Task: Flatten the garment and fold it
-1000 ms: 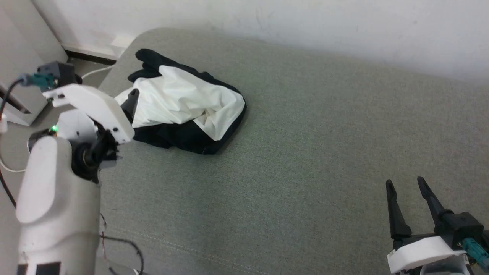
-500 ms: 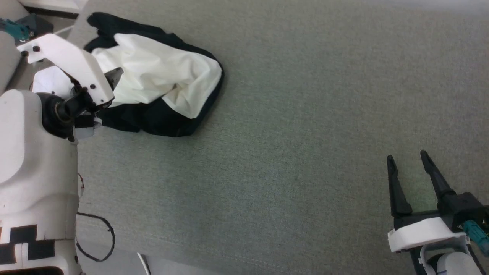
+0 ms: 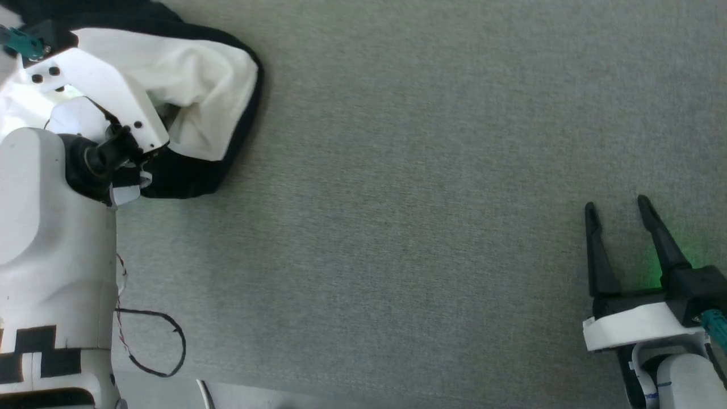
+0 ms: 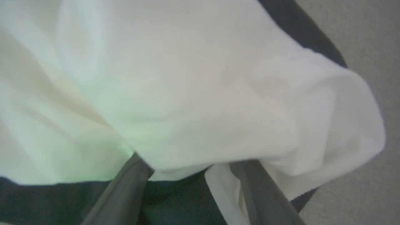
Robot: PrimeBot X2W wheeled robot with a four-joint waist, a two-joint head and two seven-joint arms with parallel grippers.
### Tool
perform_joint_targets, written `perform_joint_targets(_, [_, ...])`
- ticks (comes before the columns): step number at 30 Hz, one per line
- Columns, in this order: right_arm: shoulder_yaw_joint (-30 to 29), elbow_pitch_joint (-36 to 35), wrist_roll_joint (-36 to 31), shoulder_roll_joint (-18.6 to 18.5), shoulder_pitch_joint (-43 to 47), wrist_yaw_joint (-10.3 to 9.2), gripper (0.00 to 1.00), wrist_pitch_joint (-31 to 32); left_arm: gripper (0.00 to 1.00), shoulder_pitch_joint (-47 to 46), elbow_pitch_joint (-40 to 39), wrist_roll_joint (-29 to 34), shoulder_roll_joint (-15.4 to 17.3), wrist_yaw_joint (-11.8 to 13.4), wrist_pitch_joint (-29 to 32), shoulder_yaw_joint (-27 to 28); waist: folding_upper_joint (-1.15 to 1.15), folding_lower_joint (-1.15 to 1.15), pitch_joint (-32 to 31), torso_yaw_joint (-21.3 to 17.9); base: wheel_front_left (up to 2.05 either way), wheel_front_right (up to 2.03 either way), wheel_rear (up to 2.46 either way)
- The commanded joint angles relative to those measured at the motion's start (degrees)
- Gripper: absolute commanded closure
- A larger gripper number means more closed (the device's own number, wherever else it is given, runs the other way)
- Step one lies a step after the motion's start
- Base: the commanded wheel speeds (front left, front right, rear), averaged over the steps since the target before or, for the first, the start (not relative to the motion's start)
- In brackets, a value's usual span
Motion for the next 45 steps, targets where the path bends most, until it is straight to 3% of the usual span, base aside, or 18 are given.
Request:
perform_joint_targets(1, [-0.19, -0.41, -0.47, 0.10, -1.01, -0.05, 0.00, -0.27, 0.00, -1.18, 0.77, 0.58, 0.03, 0.26, -0.70, -0.42, -0.01, -0.01, 3.29, -2.86, 0.00, 0.00, 0.00])
perform_joint_targets(4, [-0.41, -0.77, -0.48, 0.10, -1.41, -0.05, 0.00, -0.27, 0.00, -1.69, 2.20, 0.90, -0.35, 0.03, -1.84, -1.03, -0.01, -0.01, 4.29, -3.48, 0.00, 0.00, 0.00])
perform_joint_targets(5, [-0.44, -0.88, -0.50, 0.10, -1.45, -0.05, 0.00, -0.27, 0.89, -1.89, 2.61, 1.00, -0.38, -0.23, -2.44, -1.22, -0.01, -0.01, 4.49, -3.62, 0.00, 0.00, 0.00])
perform_joint_targets(6, [-0.52, -0.97, -0.49, 0.10, -1.49, -0.05, 0.00, -0.27, 1.00, -2.06, 3.07, 1.02, -0.38, -0.72, -2.84, -1.46, -0.01, -0.01, 4.64, -3.72, 0.00, 0.00, 0.00])
perform_joint_targets(14, [-1.13, -0.52, -0.35, 0.10, -1.78, -0.05, 0.00, -0.27, 1.00, -3.26, 5.99, -0.71, -0.25, -3.25, -3.64, -1.38, -0.01, -0.01, 3.45, -3.62, 0.00, 0.00, 0.00])
perform_joint_targets(25, [0.46, 1.86, 1.88, 0.10, -0.87, -0.05, 0.00, -0.27, 1.00, -3.41, 5.43, -2.39, 0.94, -6.70, -5.12, -1.28, -0.01, -0.01, -5.43, -3.69, 0.00, 0.00, 0.00])
perform_joint_targets(37, [1.63, 5.03, 6.38, 0.10, 2.65, -0.05, 0.00, -0.27, 1.00, -4.46, -1.24, -2.81, 2.20, -10.43, -5.04, -3.09, -0.01, -0.01, -16.77, -5.56, 0.00, 0.00, 0.00])
perform_joint_targets(45, [1.62, 6.42, 8.12, 0.10, 6.23, -0.05, 0.00, -0.27, 1.00, -6.23, -5.02, -3.64, 0.33, -12.63, -4.86, -5.74, -0.01, -0.01, -23.69, -7.61, 0.00, 0.00, 0.00])
